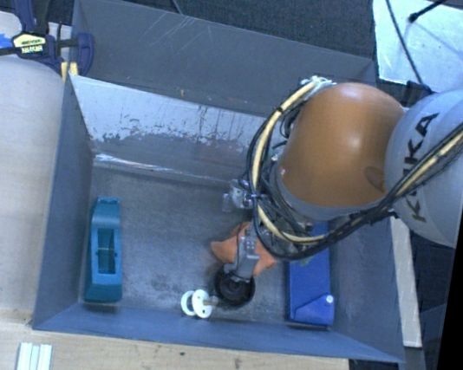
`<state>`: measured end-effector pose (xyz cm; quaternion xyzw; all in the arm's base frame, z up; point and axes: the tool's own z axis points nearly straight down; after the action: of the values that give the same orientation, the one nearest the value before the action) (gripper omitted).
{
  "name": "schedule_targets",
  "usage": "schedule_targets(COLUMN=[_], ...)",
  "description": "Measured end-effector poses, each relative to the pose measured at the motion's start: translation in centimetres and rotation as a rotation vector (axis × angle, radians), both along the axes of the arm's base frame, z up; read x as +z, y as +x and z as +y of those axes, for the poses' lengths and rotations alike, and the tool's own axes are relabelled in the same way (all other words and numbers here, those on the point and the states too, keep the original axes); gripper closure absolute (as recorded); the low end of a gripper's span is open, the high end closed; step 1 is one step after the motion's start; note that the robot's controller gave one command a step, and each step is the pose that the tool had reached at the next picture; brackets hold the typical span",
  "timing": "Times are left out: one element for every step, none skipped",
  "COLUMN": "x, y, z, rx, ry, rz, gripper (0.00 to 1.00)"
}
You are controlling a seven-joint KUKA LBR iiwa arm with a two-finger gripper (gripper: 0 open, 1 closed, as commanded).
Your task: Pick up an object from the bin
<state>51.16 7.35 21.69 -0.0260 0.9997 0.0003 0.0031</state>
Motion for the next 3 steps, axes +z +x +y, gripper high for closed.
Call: schedule_targets(x=[-2.3,-4.7,-8.5], y=[0.2,3.7,3.1], z=[-2.9,-3.6,-4.8], rx=[-0.052,0.021,-0.12], ry=[0.0,-0.001,0.0], rz=[0.006,0.001,0.002], gripper=[0.0,0.0,0.0])
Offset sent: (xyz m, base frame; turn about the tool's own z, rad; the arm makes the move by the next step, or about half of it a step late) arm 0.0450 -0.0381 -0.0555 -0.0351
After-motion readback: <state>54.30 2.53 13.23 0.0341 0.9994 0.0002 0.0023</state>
